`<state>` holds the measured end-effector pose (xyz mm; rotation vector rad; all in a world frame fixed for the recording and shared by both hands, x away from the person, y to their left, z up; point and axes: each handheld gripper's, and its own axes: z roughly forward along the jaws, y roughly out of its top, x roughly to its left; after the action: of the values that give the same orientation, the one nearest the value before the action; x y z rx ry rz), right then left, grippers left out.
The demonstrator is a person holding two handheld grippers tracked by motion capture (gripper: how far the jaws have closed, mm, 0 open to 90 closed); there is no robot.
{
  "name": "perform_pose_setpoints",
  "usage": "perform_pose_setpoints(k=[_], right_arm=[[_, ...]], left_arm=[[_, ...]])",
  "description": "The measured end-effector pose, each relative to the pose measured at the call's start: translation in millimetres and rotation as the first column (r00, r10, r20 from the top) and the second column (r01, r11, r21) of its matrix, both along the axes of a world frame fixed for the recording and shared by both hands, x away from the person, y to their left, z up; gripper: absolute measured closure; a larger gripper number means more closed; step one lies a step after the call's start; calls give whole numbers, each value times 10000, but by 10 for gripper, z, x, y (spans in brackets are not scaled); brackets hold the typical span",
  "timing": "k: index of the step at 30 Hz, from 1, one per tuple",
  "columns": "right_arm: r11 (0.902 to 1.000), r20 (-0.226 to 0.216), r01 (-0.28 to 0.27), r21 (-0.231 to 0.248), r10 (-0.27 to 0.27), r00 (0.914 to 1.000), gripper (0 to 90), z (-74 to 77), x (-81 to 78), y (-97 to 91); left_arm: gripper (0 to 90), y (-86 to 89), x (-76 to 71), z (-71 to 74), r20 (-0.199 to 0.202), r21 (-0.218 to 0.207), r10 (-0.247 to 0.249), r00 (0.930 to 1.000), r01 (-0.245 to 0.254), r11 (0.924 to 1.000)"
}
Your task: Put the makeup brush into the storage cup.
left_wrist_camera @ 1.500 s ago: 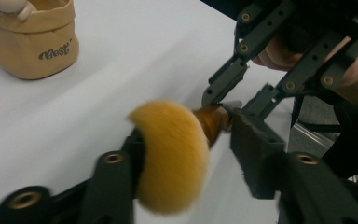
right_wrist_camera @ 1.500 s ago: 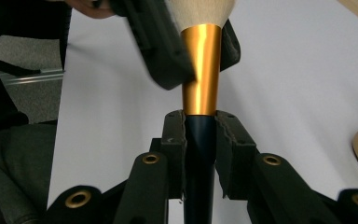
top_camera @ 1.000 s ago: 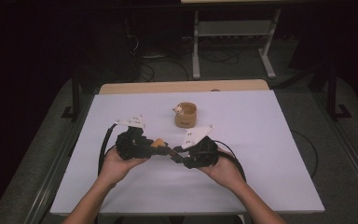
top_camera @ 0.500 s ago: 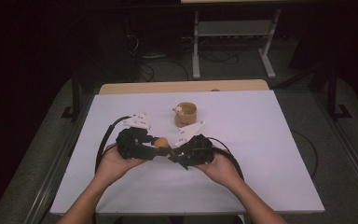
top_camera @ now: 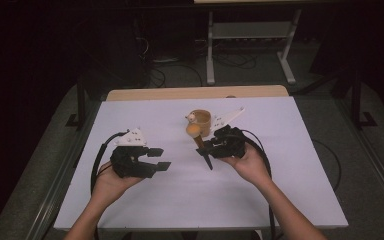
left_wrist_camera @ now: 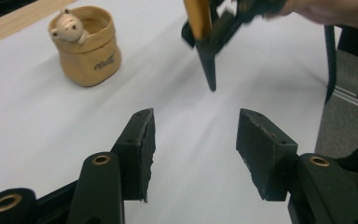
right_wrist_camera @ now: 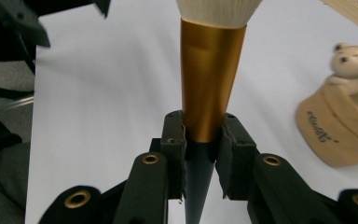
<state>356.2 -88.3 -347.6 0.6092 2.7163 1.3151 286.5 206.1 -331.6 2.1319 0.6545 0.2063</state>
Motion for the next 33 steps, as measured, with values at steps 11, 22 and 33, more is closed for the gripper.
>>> perform_pose_setpoints(k=[11, 22, 33], right_arm=[[9994, 116, 307, 143, -309, 9995, 733, 205, 262, -68], [9979, 297, 633, 108, -636, 9975, 733, 416, 533, -25], [9939, 520, 1057, 313, -1072, 9929, 733, 688, 889, 36]], left_arm=[[434, 205, -63, -312, -73, 16, 569, 9984, -569, 9984], [403, 273, -52, -412, 128, 232, 773, 9969, -775, 9967], [378, 326, -35, -457, 103, 151, 954, 9954, -955, 9953]])
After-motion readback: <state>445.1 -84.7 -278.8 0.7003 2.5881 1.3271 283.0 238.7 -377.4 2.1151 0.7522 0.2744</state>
